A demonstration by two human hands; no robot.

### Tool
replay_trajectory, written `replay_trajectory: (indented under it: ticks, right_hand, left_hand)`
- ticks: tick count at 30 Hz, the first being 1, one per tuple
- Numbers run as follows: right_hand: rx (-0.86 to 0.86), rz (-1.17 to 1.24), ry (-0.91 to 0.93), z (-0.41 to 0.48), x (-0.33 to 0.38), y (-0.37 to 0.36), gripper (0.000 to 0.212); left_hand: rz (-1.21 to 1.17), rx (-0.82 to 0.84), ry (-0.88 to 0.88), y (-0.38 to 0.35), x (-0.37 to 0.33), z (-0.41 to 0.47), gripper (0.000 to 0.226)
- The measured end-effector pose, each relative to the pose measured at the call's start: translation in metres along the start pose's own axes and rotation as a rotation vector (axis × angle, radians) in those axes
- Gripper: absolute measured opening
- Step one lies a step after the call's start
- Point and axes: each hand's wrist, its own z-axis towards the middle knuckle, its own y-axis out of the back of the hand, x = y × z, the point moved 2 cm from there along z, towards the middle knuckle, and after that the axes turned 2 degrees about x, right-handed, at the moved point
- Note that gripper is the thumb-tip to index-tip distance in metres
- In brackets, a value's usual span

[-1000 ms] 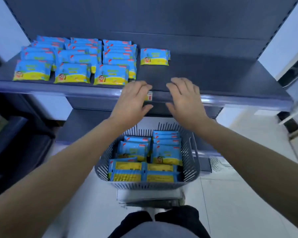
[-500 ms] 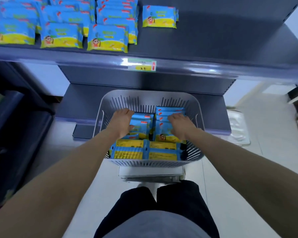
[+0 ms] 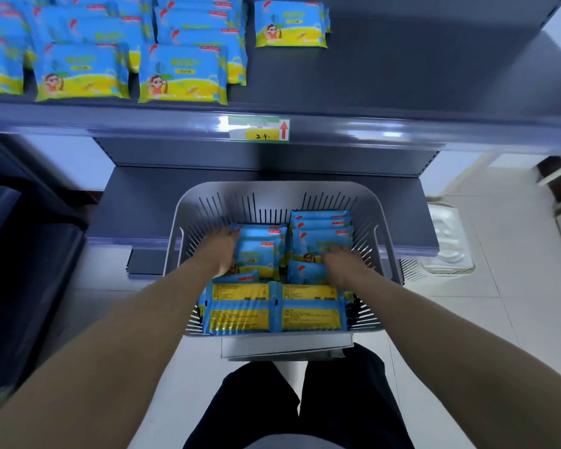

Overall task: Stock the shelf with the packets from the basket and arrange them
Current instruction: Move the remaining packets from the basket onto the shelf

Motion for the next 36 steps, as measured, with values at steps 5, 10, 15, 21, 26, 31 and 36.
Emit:
replay_trajectory:
  ticks: [5,10,15,21,26,31,36]
  right_hand:
    - [0.063,0.038,0.014,0.002,0.000,0.006,0.031]
    - [-0.013,0.140,0.063,-0.009,-0.006,0.058,0.026]
    - [-0.208,0.096,0.131,-0.049,-0.008,0.152,0.031]
    - [-0.524,0.091,0.126,-0.084,-0.028,0.276,0.030]
    - [-0.614,0.092,0.060,-0.062,-0.050,0.344,0.044]
    - [-0.498,0.101,0.099,-0.013,-0.060,0.366,0.051]
    - [-0.454,0.151,0.176,0.031,-0.064,0.383,0.042]
  left_hand:
    - [-0.043,0.044,0.003,0.003,-0.004,0.006,0.059]
    - [-0.231,0.085,-0.053,0.029,-0.016,0.000,0.040]
    - [-0.240,0.048,-0.113,0.082,-0.028,-0.018,0.033]
    - [-0.310,-0.111,-0.203,0.163,-0.026,-0.046,0.018]
    - [-0.398,-0.298,-0.283,0.228,-0.029,-0.067,0.015]
    - [-0.440,-0.505,-0.244,0.288,-0.024,-0.064,0.022]
    - [-0.525,-0.524,-0.208,0.315,-0.022,-0.033,0.022]
